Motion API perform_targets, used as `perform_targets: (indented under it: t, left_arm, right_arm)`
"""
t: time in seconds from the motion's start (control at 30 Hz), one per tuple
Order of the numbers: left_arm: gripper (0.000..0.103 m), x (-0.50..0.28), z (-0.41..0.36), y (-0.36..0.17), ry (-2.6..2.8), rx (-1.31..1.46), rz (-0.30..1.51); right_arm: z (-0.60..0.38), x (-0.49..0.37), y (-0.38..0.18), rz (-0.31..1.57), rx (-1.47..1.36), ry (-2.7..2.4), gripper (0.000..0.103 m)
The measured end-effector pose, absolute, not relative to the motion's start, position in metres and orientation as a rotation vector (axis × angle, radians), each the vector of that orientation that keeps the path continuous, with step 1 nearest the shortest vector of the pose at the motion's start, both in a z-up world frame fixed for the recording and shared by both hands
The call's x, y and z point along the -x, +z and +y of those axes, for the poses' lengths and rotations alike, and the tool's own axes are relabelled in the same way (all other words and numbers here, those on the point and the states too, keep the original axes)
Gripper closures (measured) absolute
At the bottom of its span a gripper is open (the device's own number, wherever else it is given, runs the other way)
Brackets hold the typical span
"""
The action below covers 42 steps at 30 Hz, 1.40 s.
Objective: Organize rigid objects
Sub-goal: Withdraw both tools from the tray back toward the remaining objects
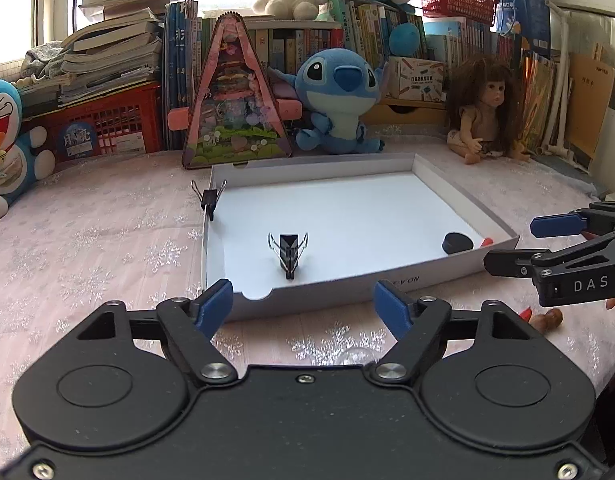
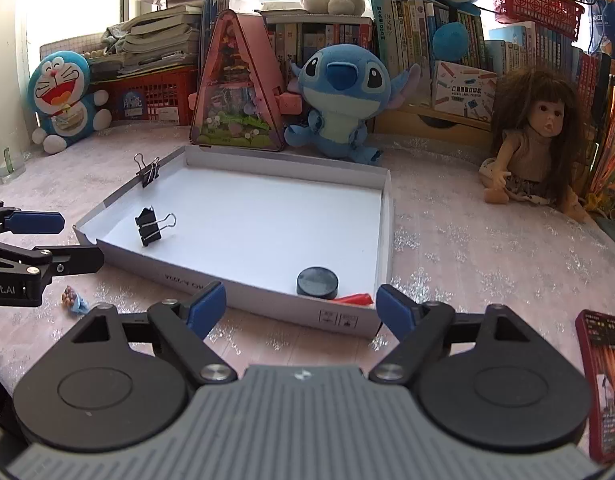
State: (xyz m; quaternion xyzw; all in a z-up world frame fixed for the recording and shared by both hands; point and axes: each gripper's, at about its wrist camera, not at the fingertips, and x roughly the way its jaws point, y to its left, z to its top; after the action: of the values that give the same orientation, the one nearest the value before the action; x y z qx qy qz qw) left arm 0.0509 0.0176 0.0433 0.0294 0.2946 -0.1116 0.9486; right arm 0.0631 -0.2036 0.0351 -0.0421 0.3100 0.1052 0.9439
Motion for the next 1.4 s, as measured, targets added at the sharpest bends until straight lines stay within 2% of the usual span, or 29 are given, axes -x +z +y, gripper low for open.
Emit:
perform_targets:
  t: [0.2, 0.57, 1.17, 1.4]
  left_arm:
    - [0.027, -0.050, 0.020, 0.034, -0.235, -0.042, 0.642]
    - [0.027, -0.016, 0.019, 0.025, -0.206, -0.109, 0.595]
    - [0.027, -0.007, 0.037, 0.002, -0.185, 0.003, 0.585]
    - [0.040, -0.004, 0.039, 0.004, -0.183, 0.019, 0.564]
  right_arm:
    - [-0.208, -0.060, 0.023, 0.680, 0.045, 0.189, 0.012]
    - [-0.220, -0.030, 0.006, 0.653, 0.006, 0.154, 0.011]
    - [-0.228, 0.008, -0.009, 0.525, 0.009, 0.096, 0.010]
    - [-0.230, 0.016, -0.010, 0.489, 0.003, 0.103, 0.010]
